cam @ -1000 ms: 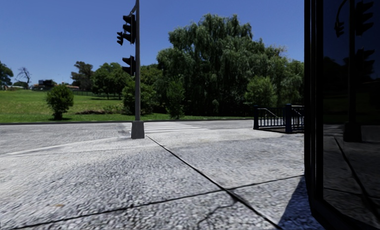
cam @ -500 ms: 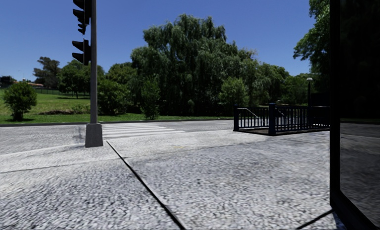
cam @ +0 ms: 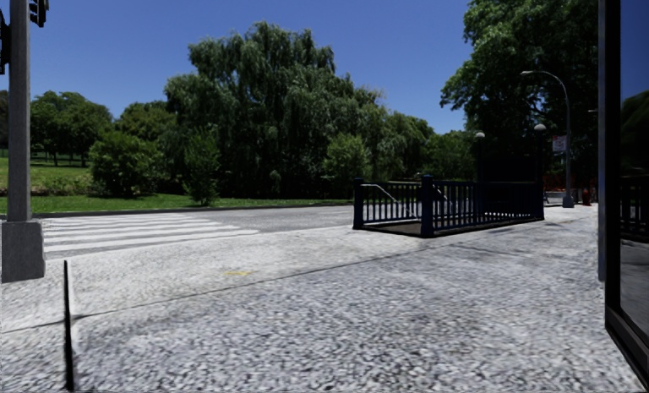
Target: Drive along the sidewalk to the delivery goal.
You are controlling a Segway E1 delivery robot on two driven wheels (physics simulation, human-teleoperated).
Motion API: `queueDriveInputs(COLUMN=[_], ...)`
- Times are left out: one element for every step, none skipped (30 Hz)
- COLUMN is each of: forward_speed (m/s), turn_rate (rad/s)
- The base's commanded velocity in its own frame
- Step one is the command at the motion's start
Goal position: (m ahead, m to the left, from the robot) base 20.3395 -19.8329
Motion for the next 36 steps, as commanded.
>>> queueDriveInputs(forward_speed=[2.00, 2.00, 2.00, 2.00, 2.00, 2.00, 2.00, 2.00, 2.00, 2.00, 2.00, 2.00, 2.00, 2.00, 2.00, 2.00, 2.00, 2.00, 2.00, 2.00, 2.00, 2.00, 2.00, 2.00, 2.00, 2.00, 2.00, 2.00, 2.00, 2.00, 2.00, 2.00, 2.00, 2.00, 2.00, 2.00], turn_rate=[-0.52, -0.52, -0.52, -0.52, -0.52, -0.52, -0.52, -0.52, -0.52, -0.52, -0.52, -0.52, -0.52, -0.52, -0.52, -0.52, -0.52, -0.52, -0.52, -0.52, -0.52, -0.52, -0.52, -0.52, -0.52, -0.52, -0.52, -0.52, -0.52, -0.52, -0.52, -0.52, -0.52, -0.52, -0.52, -0.52])
